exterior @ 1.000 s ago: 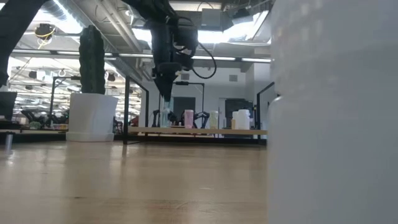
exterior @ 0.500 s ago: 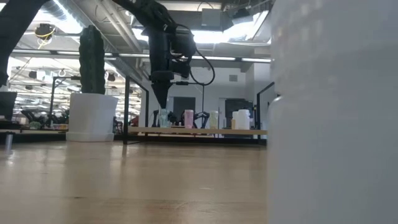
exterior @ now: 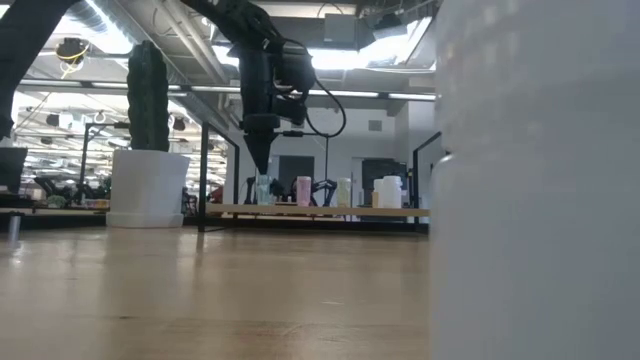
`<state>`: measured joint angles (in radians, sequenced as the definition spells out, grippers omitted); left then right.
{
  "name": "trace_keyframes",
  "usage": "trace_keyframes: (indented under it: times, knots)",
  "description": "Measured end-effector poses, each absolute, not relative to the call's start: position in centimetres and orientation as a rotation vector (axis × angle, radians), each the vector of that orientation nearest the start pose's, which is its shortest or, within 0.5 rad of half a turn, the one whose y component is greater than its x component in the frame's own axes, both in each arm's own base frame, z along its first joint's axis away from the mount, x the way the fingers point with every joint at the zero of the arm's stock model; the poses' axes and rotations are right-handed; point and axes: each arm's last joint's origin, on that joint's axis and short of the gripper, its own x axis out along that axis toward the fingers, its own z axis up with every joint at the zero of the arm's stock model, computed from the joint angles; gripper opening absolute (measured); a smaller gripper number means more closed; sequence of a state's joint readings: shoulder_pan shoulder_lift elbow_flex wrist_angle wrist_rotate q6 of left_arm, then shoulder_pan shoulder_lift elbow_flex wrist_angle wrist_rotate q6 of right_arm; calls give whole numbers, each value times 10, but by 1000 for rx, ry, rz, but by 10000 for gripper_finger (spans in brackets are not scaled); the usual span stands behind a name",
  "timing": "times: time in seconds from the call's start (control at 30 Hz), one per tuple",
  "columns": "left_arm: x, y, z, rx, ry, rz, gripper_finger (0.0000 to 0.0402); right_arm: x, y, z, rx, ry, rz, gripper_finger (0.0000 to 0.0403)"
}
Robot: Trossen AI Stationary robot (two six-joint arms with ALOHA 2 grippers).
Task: Pick and place medicine bottles onto shelf by color
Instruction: Put the bottom blue pill bottle on the shelf aligned with the other blue pill bottle
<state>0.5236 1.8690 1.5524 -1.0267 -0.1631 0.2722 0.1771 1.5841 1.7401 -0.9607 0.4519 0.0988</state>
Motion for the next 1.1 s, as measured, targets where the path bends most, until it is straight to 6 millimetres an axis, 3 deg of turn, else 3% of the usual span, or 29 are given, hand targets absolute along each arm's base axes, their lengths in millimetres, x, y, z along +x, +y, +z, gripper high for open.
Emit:
trace_keyframes:
  times: [0.4,0.67,1.1]
  knots:
    - [319,189,243,-23,1406,390,94,333,48,381,-160,806,-273,223]
    - [319,189,243,-23,1407,389,94,334,35,382,-135,779,-423,223]
    - [319,189,243,-23,1407,389,94,335,32,382,-144,784,-423,223]
